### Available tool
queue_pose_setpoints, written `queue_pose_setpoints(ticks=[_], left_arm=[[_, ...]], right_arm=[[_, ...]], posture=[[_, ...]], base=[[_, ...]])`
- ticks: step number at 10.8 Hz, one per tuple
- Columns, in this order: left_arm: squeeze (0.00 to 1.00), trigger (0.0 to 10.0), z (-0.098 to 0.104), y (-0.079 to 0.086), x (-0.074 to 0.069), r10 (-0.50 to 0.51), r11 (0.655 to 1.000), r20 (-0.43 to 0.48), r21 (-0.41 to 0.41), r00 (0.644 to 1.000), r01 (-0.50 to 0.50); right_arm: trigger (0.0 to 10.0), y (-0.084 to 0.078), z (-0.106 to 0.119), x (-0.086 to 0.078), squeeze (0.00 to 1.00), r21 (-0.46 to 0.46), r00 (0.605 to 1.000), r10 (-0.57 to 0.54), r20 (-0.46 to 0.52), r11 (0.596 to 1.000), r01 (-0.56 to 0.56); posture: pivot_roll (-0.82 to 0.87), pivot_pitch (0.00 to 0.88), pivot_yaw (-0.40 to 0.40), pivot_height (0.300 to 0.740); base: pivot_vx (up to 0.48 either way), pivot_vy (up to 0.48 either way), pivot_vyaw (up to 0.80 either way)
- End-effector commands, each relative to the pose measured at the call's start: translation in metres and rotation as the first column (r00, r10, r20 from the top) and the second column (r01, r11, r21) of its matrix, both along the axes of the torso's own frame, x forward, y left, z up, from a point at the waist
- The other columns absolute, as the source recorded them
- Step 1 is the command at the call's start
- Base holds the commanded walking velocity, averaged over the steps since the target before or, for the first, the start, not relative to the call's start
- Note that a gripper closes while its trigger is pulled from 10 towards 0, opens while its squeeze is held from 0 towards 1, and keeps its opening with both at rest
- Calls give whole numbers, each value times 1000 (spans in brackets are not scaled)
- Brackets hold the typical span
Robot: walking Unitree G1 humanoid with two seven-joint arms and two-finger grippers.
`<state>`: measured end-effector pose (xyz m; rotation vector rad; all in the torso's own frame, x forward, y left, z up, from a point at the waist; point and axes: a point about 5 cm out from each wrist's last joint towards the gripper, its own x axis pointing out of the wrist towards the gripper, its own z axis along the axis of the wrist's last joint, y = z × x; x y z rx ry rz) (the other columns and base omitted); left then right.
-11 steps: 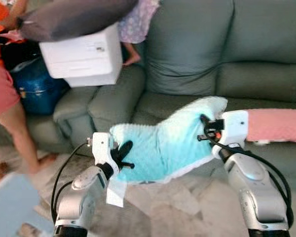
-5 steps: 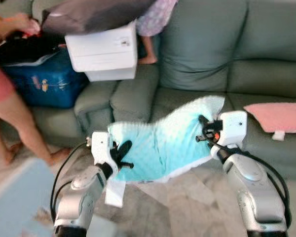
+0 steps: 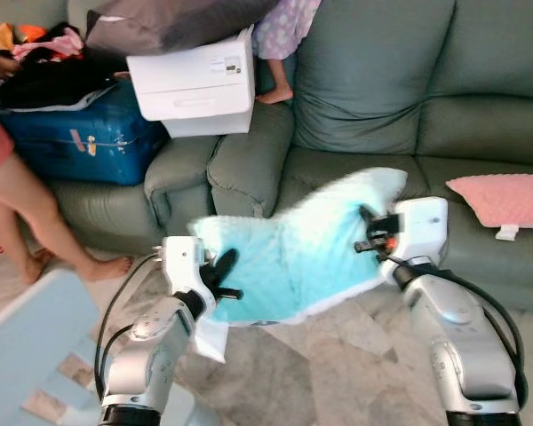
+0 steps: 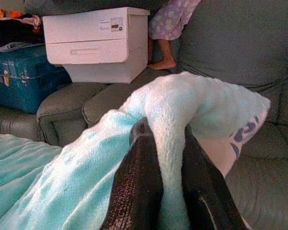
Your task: Move the pillow to the sofa
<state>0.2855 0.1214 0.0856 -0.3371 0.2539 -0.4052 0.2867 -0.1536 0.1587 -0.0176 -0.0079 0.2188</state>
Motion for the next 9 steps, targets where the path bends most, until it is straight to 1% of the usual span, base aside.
queue_pose_setpoints(ticks=[1, 4, 5, 9], left_arm=[[0, 10000, 6, 7, 2, 14, 1000, 32, 13, 999, -14], [0, 10000, 5, 7, 3, 14, 1000, 26, 23, 1000, -14], [0, 10000, 4, 7, 3, 15, 1000, 18, 15, 1000, -15], [0, 10000, 4, 6, 1, 6, 1000, 12, 11, 1000, -6]], right_arm=[[10000, 8, 6, 1, 0, 10, 999, 29, 28, 1000, -29], [10000, 8, 6, 1, 0, 8, 999, 29, 29, 1000, -29], [10000, 8, 6, 1, 0, 7, 999, 29, 29, 1000, -29], [10000, 8, 6, 1, 0, 9, 999, 28, 27, 1000, -28]], posture=[[-243, 27, 34, 740], [-243, 25, 32, 740], [-243, 25, 32, 740], [-245, 30, 34, 740]], base=[[0, 0, 0], [0, 0, 0], [0, -337, 0], [0, -480, 0]])
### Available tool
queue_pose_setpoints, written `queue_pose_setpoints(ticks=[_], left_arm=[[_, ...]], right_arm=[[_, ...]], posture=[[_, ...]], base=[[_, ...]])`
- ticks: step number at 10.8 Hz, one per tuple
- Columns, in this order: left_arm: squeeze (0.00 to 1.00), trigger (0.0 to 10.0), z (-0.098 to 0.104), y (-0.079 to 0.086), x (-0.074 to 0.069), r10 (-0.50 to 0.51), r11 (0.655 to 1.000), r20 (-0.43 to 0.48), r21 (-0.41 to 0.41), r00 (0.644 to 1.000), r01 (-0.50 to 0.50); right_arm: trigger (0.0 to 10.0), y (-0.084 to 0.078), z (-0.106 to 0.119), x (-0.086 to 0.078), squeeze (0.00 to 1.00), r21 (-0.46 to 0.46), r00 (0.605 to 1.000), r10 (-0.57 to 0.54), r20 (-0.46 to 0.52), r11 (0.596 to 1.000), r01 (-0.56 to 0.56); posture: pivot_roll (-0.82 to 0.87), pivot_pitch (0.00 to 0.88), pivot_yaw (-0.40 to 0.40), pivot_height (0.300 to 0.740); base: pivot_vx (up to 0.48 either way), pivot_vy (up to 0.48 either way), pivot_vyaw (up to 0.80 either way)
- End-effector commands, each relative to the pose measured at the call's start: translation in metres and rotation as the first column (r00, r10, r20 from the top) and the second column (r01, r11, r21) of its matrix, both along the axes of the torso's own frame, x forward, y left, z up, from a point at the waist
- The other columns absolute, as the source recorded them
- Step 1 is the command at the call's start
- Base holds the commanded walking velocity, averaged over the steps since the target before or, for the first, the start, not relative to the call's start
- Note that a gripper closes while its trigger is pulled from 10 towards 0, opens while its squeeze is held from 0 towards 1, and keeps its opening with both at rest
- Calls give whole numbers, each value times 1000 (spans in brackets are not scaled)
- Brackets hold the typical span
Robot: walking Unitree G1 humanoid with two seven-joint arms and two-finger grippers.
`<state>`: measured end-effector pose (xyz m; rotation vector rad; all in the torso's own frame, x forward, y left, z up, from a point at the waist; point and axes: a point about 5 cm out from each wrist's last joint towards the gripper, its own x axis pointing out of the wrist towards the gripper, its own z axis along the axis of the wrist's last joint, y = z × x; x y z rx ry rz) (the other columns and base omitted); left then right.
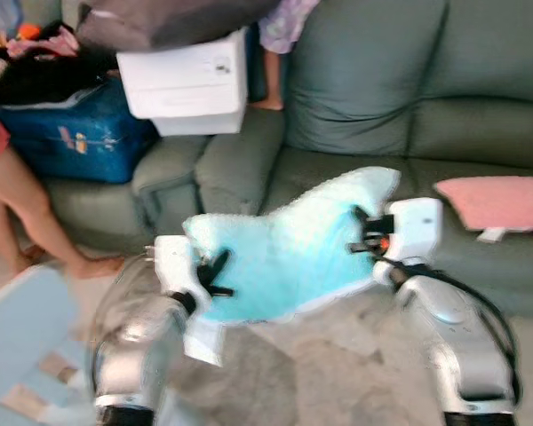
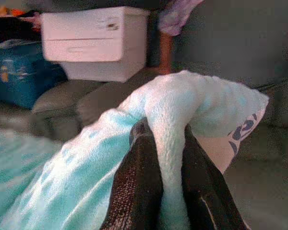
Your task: Move the pillow to the sofa
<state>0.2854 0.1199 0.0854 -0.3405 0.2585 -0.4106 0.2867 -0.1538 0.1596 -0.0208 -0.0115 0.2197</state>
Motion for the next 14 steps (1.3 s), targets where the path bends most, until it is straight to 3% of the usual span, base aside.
queue_pose_setpoints(ticks=[1, 4, 11, 14], left_arm=[[0, 10000, 4, 7, 1, 12, 1000, 16, 14, 1000, -12], [0, 10000, 4, 6, 1, 13, 1000, 14, 14, 1000, -13], [0, 10000, 7, 10, 6, 22, 1000, 59, -2, 998, -22], [0, 10000, 7, 11, 5, 7, 1000, 58, -6, 998, -7]], right_arm=[[10000, 8, 5, 1, 0, 11, 999, 26, 23, 1000, -26], [10000, 7, 5, 1, 0, 8, 999, 26, 23, 1000, -26], [10000, 7, 7, 2, 0, 5, 999, 22, 28, 1000, -22], [10000, 7, 7, 2, 0, 6, 999, 23, 31, 1000, -23]], posture=[[-245, 31, 32, 740], [-248, 31, 30, 740], [-250, 29, 28, 740], [-250, 29, 31, 740]], base=[[0, -480, 0], [0, -480, 0], [0, 0, 0], [393, 0, 0]])
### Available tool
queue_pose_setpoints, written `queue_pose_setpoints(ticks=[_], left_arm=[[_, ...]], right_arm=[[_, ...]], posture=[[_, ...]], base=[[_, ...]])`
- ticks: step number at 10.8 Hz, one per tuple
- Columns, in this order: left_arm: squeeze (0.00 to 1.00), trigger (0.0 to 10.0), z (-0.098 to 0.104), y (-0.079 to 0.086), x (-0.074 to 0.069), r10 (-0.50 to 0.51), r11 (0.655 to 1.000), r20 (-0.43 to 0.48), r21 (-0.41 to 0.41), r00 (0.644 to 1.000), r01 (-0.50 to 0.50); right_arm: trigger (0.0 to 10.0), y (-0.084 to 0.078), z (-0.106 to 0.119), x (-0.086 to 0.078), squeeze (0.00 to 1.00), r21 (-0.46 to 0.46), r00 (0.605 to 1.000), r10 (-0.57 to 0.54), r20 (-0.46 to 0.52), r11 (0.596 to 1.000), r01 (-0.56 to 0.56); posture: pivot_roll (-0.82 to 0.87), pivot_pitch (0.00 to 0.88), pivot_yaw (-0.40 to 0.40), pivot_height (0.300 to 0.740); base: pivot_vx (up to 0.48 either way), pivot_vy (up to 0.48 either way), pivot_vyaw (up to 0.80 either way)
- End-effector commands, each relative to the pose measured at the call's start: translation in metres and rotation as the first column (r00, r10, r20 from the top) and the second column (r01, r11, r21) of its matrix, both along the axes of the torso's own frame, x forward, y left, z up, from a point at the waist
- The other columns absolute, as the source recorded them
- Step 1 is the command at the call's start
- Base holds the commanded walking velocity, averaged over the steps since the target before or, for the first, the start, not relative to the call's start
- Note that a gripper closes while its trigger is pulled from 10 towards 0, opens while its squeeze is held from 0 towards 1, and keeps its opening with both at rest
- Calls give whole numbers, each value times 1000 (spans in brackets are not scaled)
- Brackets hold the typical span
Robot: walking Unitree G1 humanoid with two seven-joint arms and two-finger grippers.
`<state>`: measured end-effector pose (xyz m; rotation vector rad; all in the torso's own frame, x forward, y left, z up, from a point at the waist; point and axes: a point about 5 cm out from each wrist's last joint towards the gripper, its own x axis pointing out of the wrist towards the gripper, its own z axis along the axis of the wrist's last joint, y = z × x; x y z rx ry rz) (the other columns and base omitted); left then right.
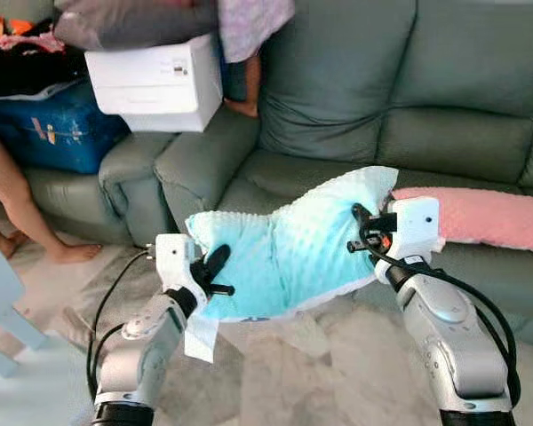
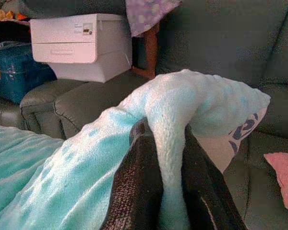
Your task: Move the pillow to the sofa
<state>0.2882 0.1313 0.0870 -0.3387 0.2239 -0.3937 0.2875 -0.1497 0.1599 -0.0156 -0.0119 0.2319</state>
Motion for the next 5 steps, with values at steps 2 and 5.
queue_pose_setpoints(ticks=[2, 5], left_arm=[[0, 10000, 5, -3, 2, -31, 1000, 27, -3, 999, 31], [0, 10000, 4, -6, 0, -57, 998, 23, 4, 998, 57]], right_arm=[[10000, 4, 7, 1, 0, 2, 999, 10, 33, 1000, -10], [10000, 3, 7, 0, 0, 2, 999, 7, 33, 1000, -7]], posture=[[-252, 29, 31, 740], [-256, 30, 34, 740]], base=[[454, 0, 0], [454, 0, 0]])
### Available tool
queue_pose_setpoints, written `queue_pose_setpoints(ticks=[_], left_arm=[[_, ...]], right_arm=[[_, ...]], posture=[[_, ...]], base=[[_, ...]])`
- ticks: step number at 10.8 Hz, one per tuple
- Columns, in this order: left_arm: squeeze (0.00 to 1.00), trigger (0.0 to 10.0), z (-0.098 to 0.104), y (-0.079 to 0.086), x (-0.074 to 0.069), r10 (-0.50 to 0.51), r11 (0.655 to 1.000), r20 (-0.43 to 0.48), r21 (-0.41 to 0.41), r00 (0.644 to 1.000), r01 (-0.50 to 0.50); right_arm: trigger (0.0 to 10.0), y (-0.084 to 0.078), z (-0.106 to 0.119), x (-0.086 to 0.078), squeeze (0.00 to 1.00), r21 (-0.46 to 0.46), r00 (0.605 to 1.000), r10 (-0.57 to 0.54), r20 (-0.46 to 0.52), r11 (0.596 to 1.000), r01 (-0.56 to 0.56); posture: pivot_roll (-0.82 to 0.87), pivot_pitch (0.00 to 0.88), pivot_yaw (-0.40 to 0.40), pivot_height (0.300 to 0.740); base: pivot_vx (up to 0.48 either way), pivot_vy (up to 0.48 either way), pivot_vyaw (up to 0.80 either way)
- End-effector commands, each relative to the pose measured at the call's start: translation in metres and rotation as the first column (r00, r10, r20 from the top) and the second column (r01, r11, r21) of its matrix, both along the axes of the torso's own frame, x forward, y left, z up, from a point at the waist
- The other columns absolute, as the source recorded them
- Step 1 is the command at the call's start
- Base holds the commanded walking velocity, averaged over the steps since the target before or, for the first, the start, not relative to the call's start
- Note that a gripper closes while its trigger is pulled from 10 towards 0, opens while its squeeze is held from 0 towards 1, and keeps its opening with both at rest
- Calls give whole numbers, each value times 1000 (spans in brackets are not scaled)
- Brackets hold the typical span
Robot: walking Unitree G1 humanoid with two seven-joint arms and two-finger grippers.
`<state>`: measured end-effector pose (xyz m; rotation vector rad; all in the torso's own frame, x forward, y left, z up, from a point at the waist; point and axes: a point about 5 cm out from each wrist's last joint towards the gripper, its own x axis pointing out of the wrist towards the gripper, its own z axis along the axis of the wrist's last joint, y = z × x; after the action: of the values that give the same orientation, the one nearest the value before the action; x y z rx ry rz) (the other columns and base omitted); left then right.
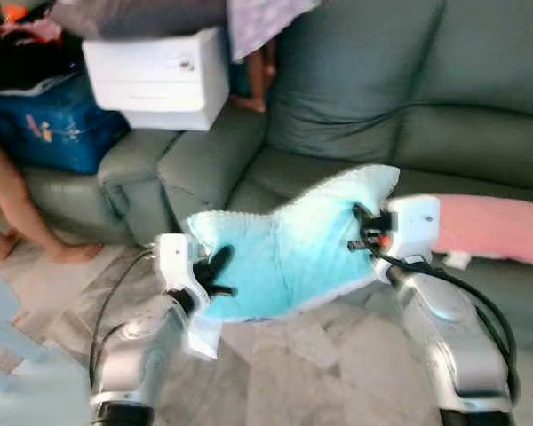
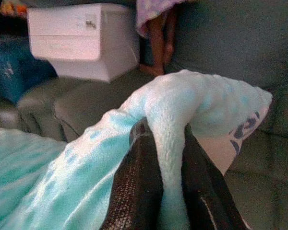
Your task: Move the pillow to the sofa
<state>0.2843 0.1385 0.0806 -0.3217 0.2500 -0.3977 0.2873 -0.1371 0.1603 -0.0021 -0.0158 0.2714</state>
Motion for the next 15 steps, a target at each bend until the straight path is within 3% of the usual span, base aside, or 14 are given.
queue_pose_setpoints(ticks=[1, 10, 13, 15], left_arm=[[0, 10000, 10, -14, 3, -57, 998, 43, -13, 997, 58], [0, 10000, 7, -18, 1, -82, 997, 25, 0, 996, 82], [0, 10000, 6, -17, 1, -75, 997, 11, 5, 997, 75], [0, 10000, 5, -15, 3, -54, 998, 6, 26, 999, 54]], right_arm=[[10000, -9, 6, 0, 0, -10, 999, -33, 31, 999, 33], [10000, -8, 4, -2, 0, -4, 999, -28, 22, 1000, 28], [10000, -7, 3, -2, 0, -1, 999, -27, 20, 1000, 27], [10000, -6, 2, -2, 0, 6, 1000, -25, 9, 1000, 25]], posture=[[-256, 30, 35, 740], [-255, 33, 40, 740], [-251, 37, 40, 740], [-250, 39, 42, 740]], base=[[454, 0, 0], [446, 0, 0], [0, 0, 0], [0, 0, -609]])
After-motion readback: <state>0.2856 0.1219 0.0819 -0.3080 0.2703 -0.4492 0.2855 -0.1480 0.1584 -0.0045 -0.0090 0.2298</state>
